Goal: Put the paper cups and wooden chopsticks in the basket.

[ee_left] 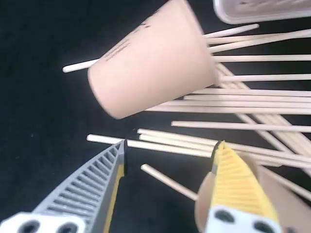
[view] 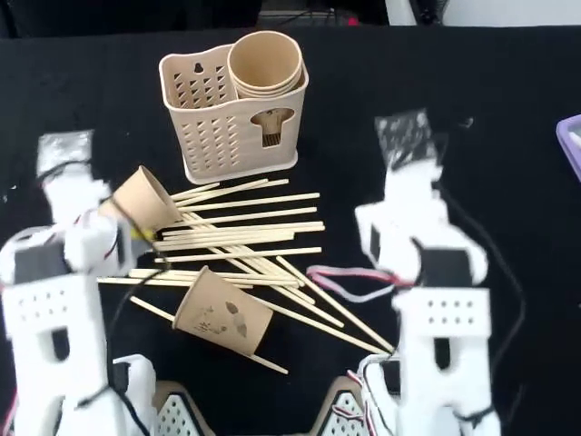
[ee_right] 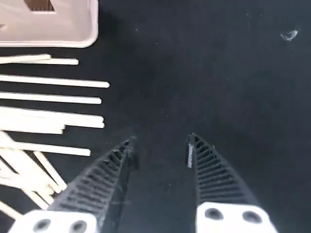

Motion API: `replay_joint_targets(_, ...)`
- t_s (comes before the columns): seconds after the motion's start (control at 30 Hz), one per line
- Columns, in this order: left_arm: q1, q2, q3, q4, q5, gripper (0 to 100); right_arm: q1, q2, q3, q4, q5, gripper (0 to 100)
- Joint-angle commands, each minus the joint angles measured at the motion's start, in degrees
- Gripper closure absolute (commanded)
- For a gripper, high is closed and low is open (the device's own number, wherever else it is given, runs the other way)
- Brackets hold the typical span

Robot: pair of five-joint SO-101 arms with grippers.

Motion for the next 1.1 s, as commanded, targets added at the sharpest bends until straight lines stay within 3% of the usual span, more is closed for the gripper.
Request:
replay_joint_targets(0.0, 3.65, 8.88, -13.05, 0.62, 9.41, 70, 0.79, -7.16, 11.82, -9.49, -3.87, 83.2)
replay_joint_targets(0.2, 6.46, 27.60, -25.80, 0.26, 12.75, 70, 0.79, -14.29, 22.11, -14.15, -5.27, 83.2)
replay_joint_targets(0.43, 1.89, 46.86, -41.19, 0.79, 13.01, 70, 0.79, -21.05, 26.24, -14.15, -5.01, 83.2)
replay_joint_targets(0.67, 1.45, 51.25, -45.05, 0.88, 12.57, 70, 0.79, -25.63, 28.53, -14.15, -5.01, 83.2)
replay_joint_targets(1.07, 1.19, 51.52, -44.18, 6.86, 4.66, 71, 0.79, -27.21, 29.23, -14.15, -4.92, 83.2)
